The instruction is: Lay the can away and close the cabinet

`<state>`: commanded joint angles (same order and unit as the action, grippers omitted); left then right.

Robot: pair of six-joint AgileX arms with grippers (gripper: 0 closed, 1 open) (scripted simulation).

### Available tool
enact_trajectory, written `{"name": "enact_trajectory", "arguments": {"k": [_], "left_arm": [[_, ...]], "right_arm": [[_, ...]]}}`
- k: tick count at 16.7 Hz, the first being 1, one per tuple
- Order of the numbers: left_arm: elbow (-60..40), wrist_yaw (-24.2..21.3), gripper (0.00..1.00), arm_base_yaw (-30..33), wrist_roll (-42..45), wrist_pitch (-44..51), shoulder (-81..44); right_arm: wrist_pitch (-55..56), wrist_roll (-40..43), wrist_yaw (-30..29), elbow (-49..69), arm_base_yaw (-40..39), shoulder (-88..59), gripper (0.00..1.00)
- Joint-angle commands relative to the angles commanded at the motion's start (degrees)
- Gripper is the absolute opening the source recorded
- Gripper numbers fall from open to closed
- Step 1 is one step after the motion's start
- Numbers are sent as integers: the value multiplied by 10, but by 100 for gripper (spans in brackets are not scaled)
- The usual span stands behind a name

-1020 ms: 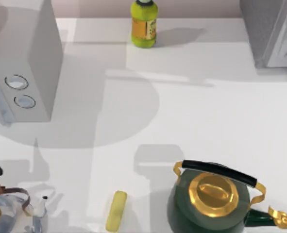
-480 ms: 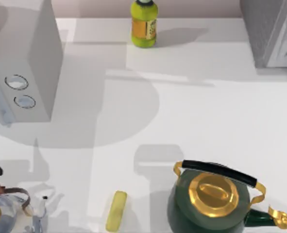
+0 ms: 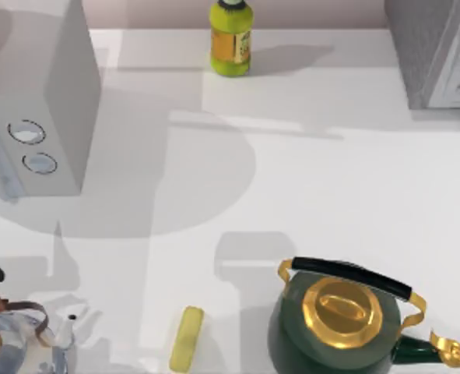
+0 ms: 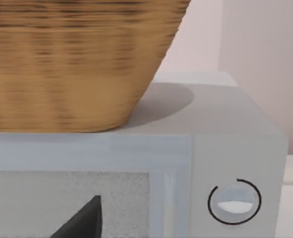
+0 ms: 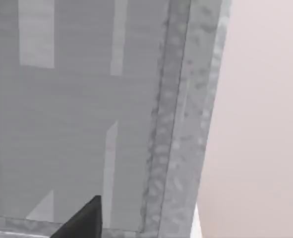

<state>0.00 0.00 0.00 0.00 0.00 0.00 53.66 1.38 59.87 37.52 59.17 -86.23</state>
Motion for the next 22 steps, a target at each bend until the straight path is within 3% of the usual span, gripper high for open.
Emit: {"name": "enact_trajectory", "arguments": {"k": [12, 16, 22], "left_arm": [[0, 0, 100, 0, 0, 0, 0], [0, 0, 100, 0, 0, 0, 0], [0, 0, 100, 0, 0, 0, 0]], "right_arm": [[-659, -17, 1, 530, 8, 76, 100], [-751, -24, -5, 613, 5, 93, 100], [-759, -25, -6, 623, 6, 94, 100]]}}
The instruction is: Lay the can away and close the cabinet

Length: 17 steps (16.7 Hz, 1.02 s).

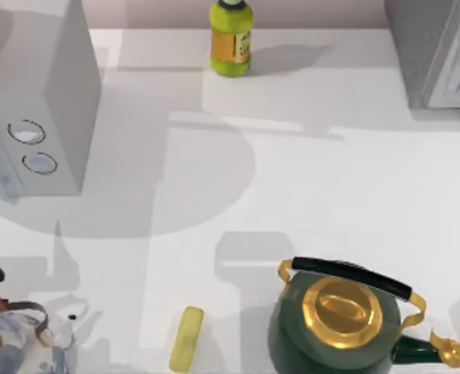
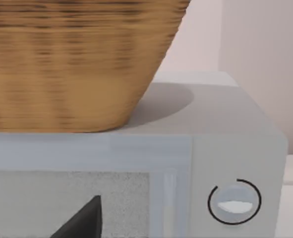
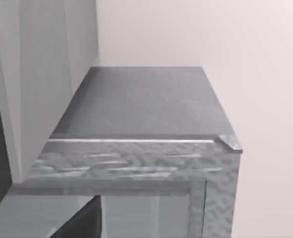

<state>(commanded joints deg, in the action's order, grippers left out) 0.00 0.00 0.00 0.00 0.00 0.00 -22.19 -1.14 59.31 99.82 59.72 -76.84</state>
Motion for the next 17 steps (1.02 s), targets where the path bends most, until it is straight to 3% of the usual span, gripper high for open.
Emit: {"name": "enact_trajectory", "arguments": {"k": [3, 7, 11, 17], "left_arm": [[0, 0, 100, 0, 0, 0, 0], [0, 0, 100, 0, 0, 0, 0], [0, 0, 100, 0, 0, 0, 0], [0, 0, 100, 0, 0, 0, 0]], "right_arm": [[0, 4, -18, 3, -15, 0, 100], [-8, 12, -125, 9, -106, -5, 100], [-20, 5, -303, 11, -274, -11, 100], [-28, -9, -601, 7, -590, 2, 100]]}}
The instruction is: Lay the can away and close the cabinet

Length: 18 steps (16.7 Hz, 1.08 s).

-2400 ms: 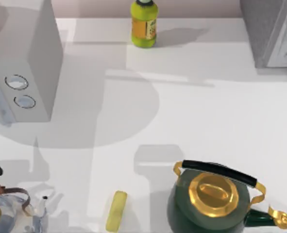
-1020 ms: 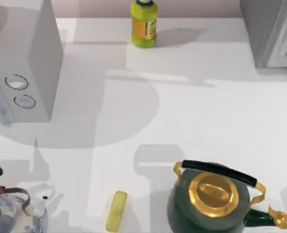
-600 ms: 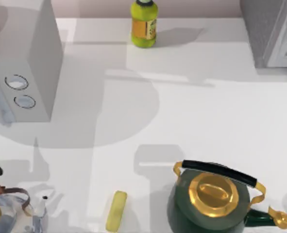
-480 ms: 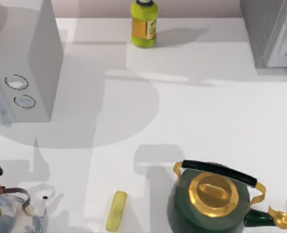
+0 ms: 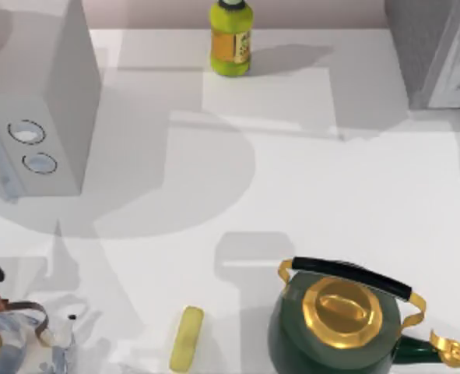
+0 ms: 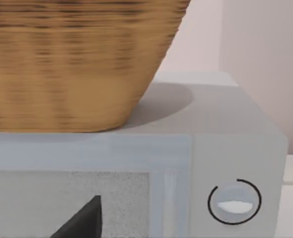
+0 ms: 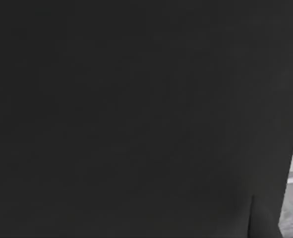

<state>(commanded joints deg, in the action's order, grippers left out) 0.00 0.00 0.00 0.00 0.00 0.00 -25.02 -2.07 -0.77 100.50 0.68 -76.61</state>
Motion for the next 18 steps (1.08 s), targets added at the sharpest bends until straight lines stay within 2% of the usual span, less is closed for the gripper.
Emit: {"name": "enact_trajectory", "arguments": {"k": [4, 7, 9, 13, 18], "left_arm": [[0, 0, 100, 0, 0, 0, 0], [0, 0, 100, 0, 0, 0, 0], [0, 0, 100, 0, 0, 0, 0], [0, 0, 100, 0, 0, 0, 0], [0, 0, 100, 0, 0, 0, 0]], "right_arm": [[0, 3, -160, -9, -170, 17, 100], [-2, 7, -231, -17, -242, 24, 100], [-2, 9, -249, -20, -260, 25, 100], [-6, 16, -259, -17, -247, 38, 100], [4, 17, -238, 12, -224, -5, 100]]}}
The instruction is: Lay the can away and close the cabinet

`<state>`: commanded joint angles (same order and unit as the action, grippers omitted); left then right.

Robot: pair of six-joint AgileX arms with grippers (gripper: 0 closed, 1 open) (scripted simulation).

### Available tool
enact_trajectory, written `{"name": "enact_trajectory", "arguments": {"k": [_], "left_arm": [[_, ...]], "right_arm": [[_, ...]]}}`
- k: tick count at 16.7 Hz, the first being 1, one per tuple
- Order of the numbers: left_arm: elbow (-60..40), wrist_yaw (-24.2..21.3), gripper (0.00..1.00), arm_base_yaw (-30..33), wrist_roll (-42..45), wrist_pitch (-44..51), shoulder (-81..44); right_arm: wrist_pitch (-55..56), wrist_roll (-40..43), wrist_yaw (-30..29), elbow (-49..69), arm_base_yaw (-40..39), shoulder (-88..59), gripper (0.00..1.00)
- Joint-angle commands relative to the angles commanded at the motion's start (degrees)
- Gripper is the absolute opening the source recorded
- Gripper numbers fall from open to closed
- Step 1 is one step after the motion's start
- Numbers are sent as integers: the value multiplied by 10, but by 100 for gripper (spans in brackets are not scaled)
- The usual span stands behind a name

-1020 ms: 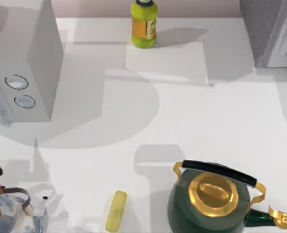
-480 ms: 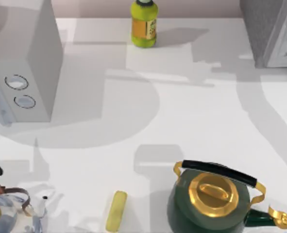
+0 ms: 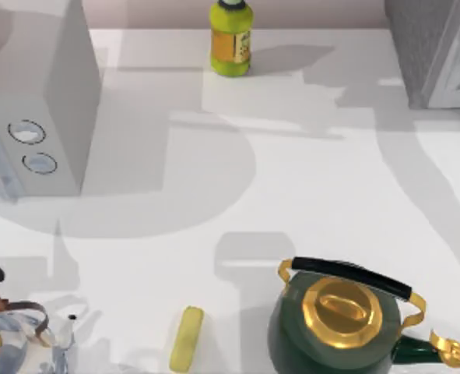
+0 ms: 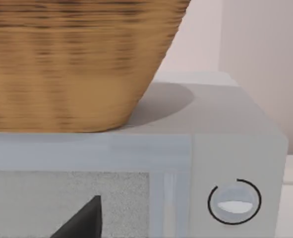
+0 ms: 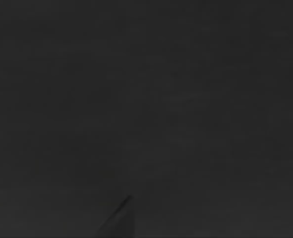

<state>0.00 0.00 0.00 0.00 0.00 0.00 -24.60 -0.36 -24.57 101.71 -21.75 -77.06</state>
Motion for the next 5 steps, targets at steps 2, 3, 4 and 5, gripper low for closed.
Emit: {"name": "enact_trajectory", "arguments": {"k": [2, 3, 4, 5], "left_arm": [[0, 0, 100, 0, 0, 0, 0], [0, 0, 100, 0, 0, 0, 0], [0, 0, 100, 0, 0, 0, 0], [0, 0, 100, 0, 0, 0, 0]], "right_arm": [[7, -1, 11, 15, 10, -21, 100], [10, -1, 17, 23, 18, -33, 100], [14, -1, 23, 29, 23, -41, 100], [16, -2, 25, 32, 26, -44, 100]]}}
